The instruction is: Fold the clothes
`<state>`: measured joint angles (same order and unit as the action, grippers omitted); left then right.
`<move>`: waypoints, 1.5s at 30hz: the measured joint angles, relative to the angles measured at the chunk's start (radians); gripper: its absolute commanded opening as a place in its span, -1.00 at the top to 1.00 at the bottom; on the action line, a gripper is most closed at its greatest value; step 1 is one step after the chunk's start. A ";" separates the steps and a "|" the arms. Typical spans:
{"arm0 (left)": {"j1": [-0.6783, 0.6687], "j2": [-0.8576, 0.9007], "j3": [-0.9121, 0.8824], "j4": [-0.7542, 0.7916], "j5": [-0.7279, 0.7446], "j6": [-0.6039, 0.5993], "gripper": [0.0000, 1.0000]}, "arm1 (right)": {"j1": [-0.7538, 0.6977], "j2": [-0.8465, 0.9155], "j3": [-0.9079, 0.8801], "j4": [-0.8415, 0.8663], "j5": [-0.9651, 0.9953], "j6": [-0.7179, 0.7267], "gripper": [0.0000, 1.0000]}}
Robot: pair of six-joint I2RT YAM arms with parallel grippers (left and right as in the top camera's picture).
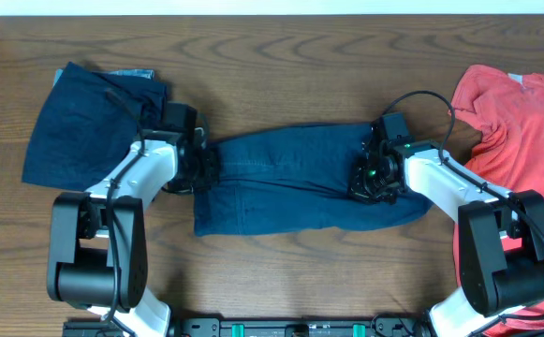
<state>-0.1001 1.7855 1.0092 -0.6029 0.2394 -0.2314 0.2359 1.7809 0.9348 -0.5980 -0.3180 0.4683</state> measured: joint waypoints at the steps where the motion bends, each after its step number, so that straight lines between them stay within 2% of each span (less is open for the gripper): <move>1: 0.005 -0.002 0.002 -0.016 0.006 0.000 0.83 | 0.000 0.000 0.000 -0.002 -0.003 -0.021 0.90; 6: 0.031 -0.074 0.008 -0.127 0.009 0.032 0.66 | -0.001 -0.031 0.003 -0.059 0.030 -0.123 0.88; 7: 0.034 -0.100 0.011 -0.137 0.010 0.042 0.57 | -0.003 -0.050 0.003 -0.069 0.047 -0.139 0.87; 10: 0.040 -0.205 0.027 -0.142 0.040 0.054 0.56 | -0.008 -0.152 0.015 -0.041 0.082 -0.172 0.77; 13: 0.031 -0.307 0.044 -0.145 0.105 0.057 0.56 | -0.008 -0.266 0.048 0.050 0.092 -0.191 0.76; 18: -0.055 -0.343 0.038 -0.158 0.207 0.061 0.56 | -0.008 -0.341 0.089 0.124 0.093 -0.199 0.78; 22: -0.167 -0.307 -0.030 -0.065 0.238 0.053 0.58 | -0.008 -0.270 0.088 0.129 0.089 -0.199 0.79; 24: -0.227 -0.270 -0.079 0.018 0.250 0.034 0.73 | -0.008 -0.199 0.087 0.155 0.074 -0.199 0.79; 28: -0.299 -0.198 -0.135 0.088 0.259 -0.028 0.80 | -0.008 -0.072 0.086 0.217 0.035 -0.199 0.80; 35: -0.349 -0.090 -0.149 0.018 0.255 -0.114 0.81 | -0.015 0.123 0.083 0.384 0.005 -0.181 0.74; 39: -0.349 -0.076 -0.150 -0.063 0.240 -0.132 0.81 | -0.059 0.144 0.084 0.486 0.009 -0.134 0.73; 42: -0.349 -0.081 -0.149 -0.083 0.229 -0.135 0.81 | -0.108 0.148 0.085 0.486 -0.002 -0.121 0.68; 45: -0.349 -0.101 -0.148 -0.108 0.219 -0.135 0.81 | -0.149 0.134 0.095 0.410 -0.045 -0.138 0.63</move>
<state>-0.4492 1.6840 0.8616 -0.7105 0.4580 -0.3664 0.0868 1.9152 1.0302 -0.1875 -0.3634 0.3305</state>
